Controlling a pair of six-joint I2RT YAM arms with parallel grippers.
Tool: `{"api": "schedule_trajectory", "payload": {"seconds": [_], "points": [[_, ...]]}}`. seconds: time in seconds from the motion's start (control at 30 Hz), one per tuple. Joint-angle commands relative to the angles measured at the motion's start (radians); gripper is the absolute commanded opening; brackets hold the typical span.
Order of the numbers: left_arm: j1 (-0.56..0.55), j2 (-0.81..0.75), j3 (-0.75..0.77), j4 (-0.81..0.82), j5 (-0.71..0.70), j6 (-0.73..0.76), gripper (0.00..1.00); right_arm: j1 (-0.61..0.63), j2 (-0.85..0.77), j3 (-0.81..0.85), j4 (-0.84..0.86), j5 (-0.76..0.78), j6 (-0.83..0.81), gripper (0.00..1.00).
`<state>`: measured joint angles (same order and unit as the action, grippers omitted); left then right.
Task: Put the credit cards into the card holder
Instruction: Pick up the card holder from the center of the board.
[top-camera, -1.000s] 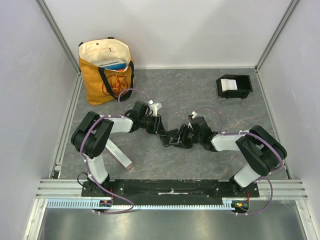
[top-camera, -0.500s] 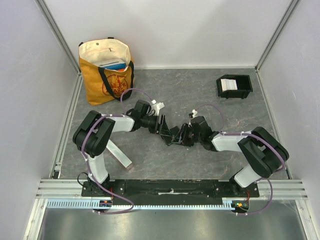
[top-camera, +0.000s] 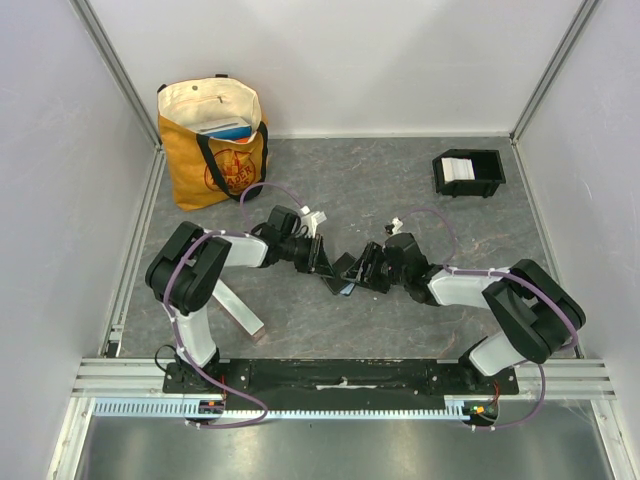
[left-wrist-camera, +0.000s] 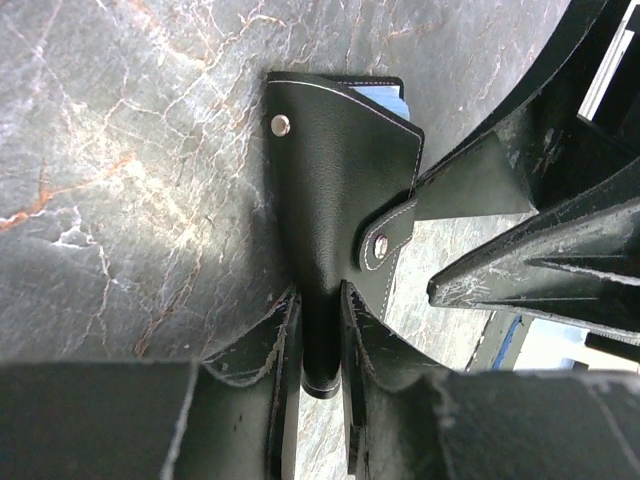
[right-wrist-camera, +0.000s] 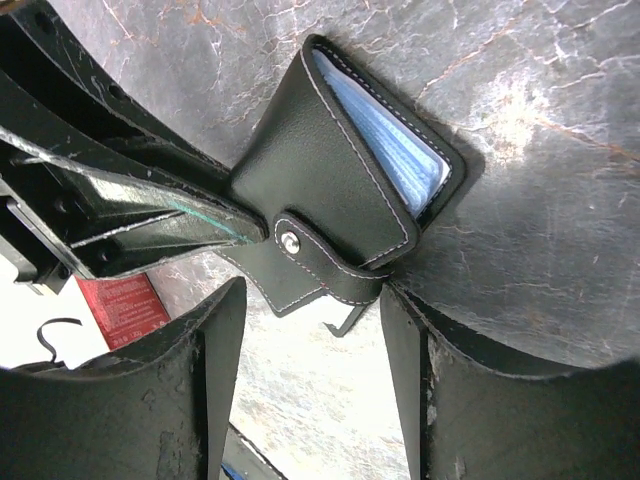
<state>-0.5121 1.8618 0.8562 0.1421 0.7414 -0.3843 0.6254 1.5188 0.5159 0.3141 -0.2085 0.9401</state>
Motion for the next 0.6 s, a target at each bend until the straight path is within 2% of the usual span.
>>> {"api": "schedule_trajectory", "payload": {"seconds": [0.0,0.3,0.47,0.57], "points": [[-0.042,-0.001,-0.06,-0.064,0.029,-0.019,0.22,-0.003,0.023,-0.008,-0.03,0.1,0.043,0.64],[-0.043,-0.03,-0.066,0.016,0.098,-0.088,0.26,-0.001,0.03,0.009,-0.05,0.136,0.032,0.43],[-0.08,-0.044,-0.054,0.022,0.101,-0.099,0.32,0.002,0.049,0.039,-0.041,0.113,0.006,0.21],[-0.091,-0.046,-0.045,0.025,0.081,-0.117,0.37,0.008,0.046,0.052,-0.047,0.11,-0.01,0.13]]}}
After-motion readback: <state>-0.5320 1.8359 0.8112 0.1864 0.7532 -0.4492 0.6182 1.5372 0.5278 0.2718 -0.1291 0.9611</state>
